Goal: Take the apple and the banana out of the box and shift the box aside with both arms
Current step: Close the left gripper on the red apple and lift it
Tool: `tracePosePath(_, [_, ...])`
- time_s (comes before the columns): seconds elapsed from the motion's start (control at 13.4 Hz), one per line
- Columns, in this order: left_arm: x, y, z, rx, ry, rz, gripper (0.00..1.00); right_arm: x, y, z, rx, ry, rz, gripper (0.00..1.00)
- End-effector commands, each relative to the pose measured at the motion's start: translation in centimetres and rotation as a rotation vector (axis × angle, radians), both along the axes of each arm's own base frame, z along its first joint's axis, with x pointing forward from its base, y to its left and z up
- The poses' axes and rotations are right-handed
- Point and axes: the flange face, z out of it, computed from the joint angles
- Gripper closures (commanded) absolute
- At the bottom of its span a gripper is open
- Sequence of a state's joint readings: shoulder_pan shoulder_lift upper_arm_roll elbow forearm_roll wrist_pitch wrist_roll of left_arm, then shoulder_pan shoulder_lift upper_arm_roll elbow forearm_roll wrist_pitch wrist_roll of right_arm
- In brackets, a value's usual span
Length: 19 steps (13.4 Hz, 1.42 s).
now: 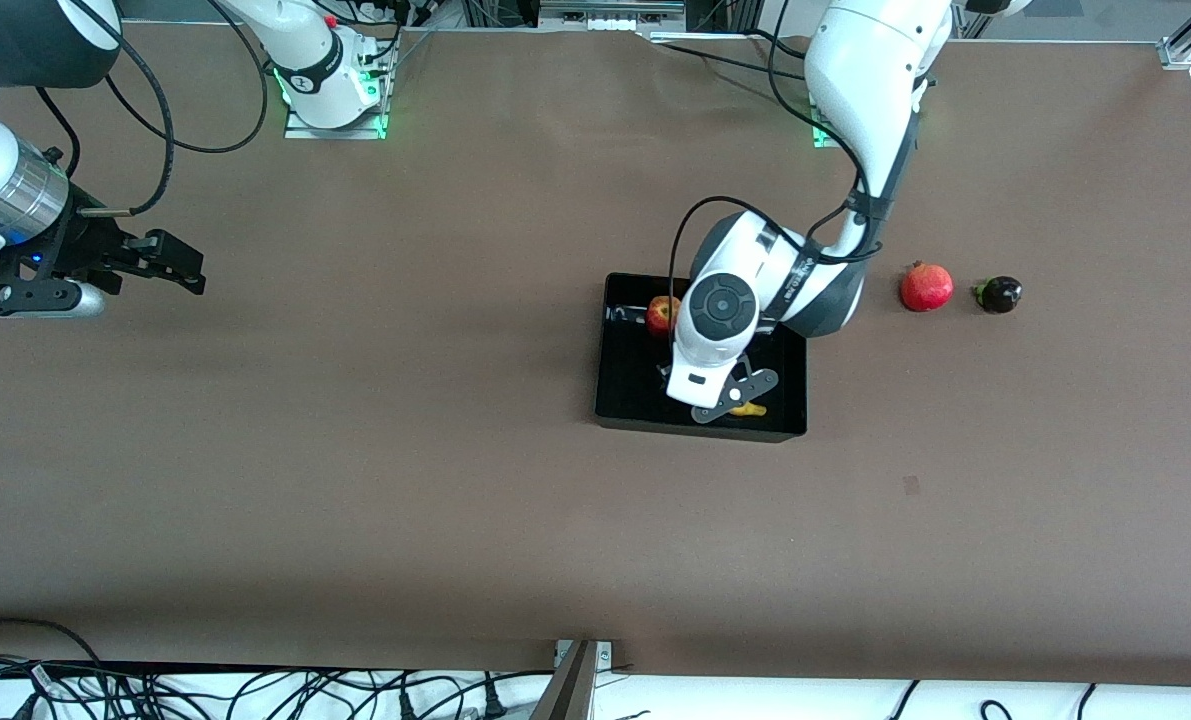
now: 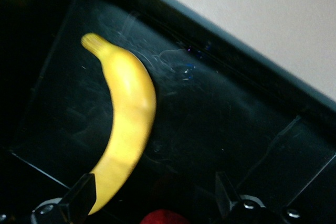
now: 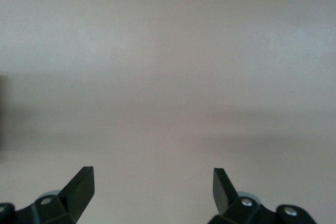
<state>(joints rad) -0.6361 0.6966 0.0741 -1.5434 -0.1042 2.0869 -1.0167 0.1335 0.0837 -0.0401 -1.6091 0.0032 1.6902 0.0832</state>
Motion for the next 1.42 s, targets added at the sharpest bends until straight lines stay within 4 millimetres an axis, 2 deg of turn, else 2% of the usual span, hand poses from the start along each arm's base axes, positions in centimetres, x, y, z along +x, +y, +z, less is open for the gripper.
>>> tracePosePath(0.0, [-1.0,-1.3,-0.5,-0.014,0.018,0.019,0.0,0.2,-0.2,0.3,-0.008,-0.005,-0.002,0.0])
tracePosePath(0.15, [-2.0,-2.1,-1.0,-0.014,0.036,0.023,0.0,0.2,-0.2,0.3,-0.008,-0.005,-0.002,0.0])
tracePosePath(0.52, [-3.6,-1.9,-1.5,-0.011,0.056,0.049,0.0,0.2,-0.2,0.3,-0.008,-0.005,-0.002,0.0])
tracePosePath(0.67, [-5.4,-2.1,-1.7,-0.022,0.056,0.036,0.0,0.2,-0.2,0.3,-0.008,-0.005,-0.002,0.0])
tracePosePath(1.2, [-6.3,-2.3,-0.9,-0.029,0.056,0.048,0.0,0.2,-0.2,0.3,-0.008,-0.005,-0.002,0.0])
tracePosePath(1.35, [-6.7,-2.0,-2.0,-0.037,0.036,0.064,0.0,0.2,-0.2,0.3,-0.008,-0.005,-0.002,0.0])
